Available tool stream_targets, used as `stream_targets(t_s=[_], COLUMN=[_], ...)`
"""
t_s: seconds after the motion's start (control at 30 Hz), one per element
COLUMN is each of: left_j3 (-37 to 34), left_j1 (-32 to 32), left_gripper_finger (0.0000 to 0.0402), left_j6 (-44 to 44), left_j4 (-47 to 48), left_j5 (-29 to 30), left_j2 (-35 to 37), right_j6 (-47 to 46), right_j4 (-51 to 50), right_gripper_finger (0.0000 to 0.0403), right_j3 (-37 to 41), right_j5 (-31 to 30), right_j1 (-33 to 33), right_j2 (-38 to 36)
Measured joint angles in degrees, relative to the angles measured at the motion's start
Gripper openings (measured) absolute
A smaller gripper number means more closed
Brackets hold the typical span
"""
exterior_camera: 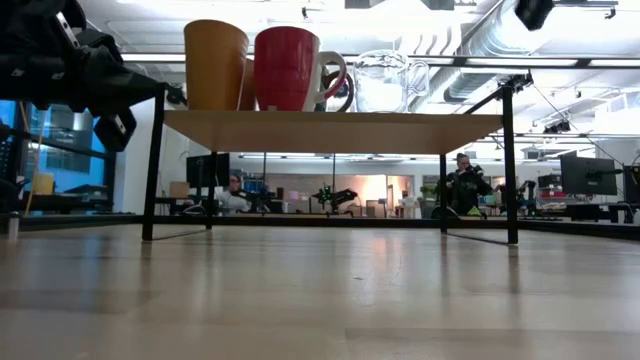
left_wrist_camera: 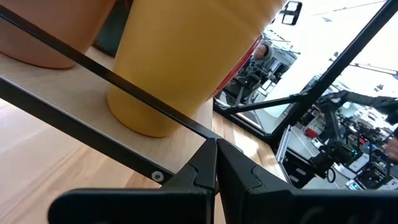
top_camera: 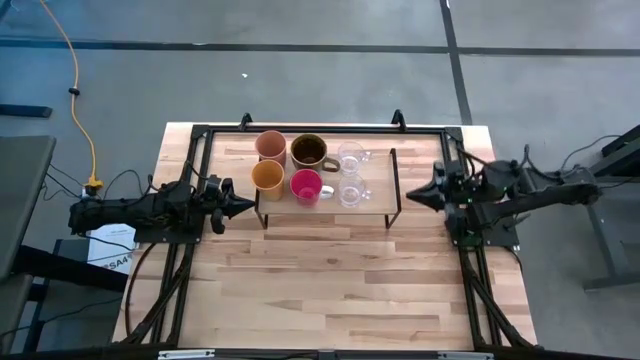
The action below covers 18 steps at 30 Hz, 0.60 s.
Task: Stack small to large cups/mugs on shelf
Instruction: Return to Home Position
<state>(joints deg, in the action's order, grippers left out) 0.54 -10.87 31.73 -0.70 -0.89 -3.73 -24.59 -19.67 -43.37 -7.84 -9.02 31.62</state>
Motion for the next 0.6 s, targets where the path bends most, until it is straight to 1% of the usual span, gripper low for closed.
stream_targets(t_s=[0.07, 0.17, 0.33, 0.47, 0.53, 0.6], left_j3=[0.00, 0.00, 0.00, 0.00, 0.00, 0.00], left_j1=[0.00, 0.00, 0.00, 0.00, 0.00, 0.00], left_gripper_finger=[0.0000, 0.0001, 0.0001, 0.0001, 0.0000, 0.0001], left_j6=[-0.01, -0.01, -0.02, -0.05, -0.08, -0.13], left_j4=[0.01, 0.02, 0.03, 0.03, 0.03, 0.05], left_j5=[0.00, 0.02, 0.02, 0.02, 0.02, 0.02], left_j2=[0.00, 0.00, -0.02, -0.02, -0.02, 0.09], right_j6=[-2.02, -2.17, -2.13, -0.93, 0.61, 2.88], right_j4=[4.01, 8.54, 12.27, 16.82, 21.11, 27.38], right_gripper_finger=[0.0000, 0.0000, 0.0000, 0.0000, 0.0000, 0.0000], right_j3=[5.67, 12.62, 21.81, 29.18, 32.96, 36.41], right_j5=[-0.04, -0.01, -0.06, -0.23, -0.55, -0.33], right_j1=[-1.86, -4.68, -8.27, -9.83, -10.17, -10.18], right_j2=[-4.04, -10.46, -21.18, -29.05, -31.65, -31.52])
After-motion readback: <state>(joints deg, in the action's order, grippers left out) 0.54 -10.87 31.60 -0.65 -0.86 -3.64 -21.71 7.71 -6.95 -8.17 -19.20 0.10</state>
